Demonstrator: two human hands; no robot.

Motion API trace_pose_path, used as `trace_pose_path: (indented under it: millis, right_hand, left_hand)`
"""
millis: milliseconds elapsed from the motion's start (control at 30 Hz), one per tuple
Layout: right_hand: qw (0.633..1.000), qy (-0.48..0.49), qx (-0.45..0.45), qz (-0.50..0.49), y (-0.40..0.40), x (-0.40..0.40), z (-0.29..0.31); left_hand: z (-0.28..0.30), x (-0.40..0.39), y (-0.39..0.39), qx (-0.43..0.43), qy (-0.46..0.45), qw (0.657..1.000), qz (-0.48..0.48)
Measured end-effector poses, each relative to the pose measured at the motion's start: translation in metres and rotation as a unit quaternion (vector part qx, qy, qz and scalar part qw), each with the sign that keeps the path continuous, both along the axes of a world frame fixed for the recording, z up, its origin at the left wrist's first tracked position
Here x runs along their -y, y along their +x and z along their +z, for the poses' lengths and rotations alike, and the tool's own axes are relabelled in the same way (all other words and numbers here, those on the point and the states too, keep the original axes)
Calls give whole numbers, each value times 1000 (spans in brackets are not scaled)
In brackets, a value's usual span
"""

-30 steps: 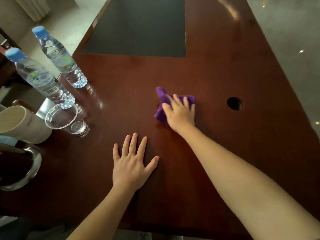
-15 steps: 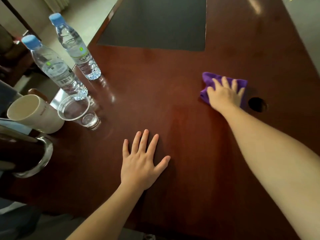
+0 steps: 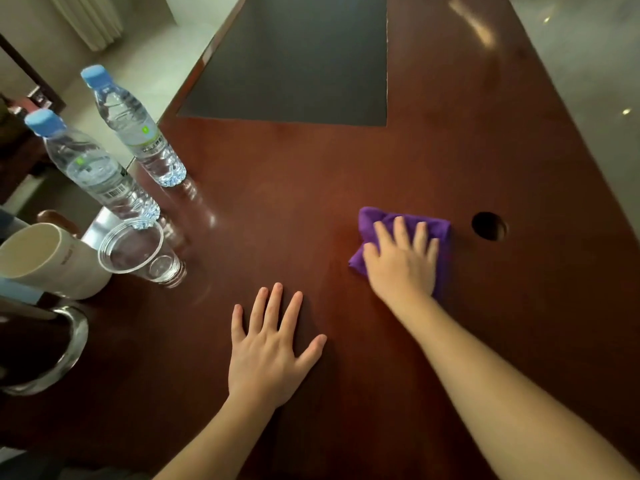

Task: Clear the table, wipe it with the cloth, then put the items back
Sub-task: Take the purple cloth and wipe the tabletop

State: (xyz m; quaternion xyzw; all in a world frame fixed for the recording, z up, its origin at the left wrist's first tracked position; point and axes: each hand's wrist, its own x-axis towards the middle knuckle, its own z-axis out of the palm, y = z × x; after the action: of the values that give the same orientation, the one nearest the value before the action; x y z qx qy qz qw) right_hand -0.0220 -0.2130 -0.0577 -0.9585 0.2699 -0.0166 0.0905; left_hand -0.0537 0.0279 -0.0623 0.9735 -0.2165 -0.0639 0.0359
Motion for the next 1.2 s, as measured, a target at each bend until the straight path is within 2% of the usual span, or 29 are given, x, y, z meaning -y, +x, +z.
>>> trace_pose_path:
  millis: [133, 233, 400, 533, 800, 933, 1200]
  right_hand:
    - [994, 49, 7, 96, 45, -84, 5]
    - [989, 70, -10, 130, 79, -115, 9]
    - [988, 65, -26, 139, 115, -102, 12]
    - [994, 69, -14, 88, 122, -61, 10]
    - [996, 24, -29, -82, 74, 78, 4]
    - [997, -7, -36, -68, 42, 93, 4]
    - [999, 3, -50, -21, -31, 54, 5]
  left_hand:
    - [1, 0, 1, -4, 12, 1000, -2]
    - [1, 1, 1, -10, 13, 1000, -11]
    - [5, 1, 2, -14, 9, 1000, -16]
    - [4, 1, 0, -14, 13, 1000, -2]
    - [0, -1, -1, -1, 3, 1000, -4]
    - [-1, 0, -1, 6, 2, 1000, -5]
    - [2, 1, 0, 8, 10, 1000, 1]
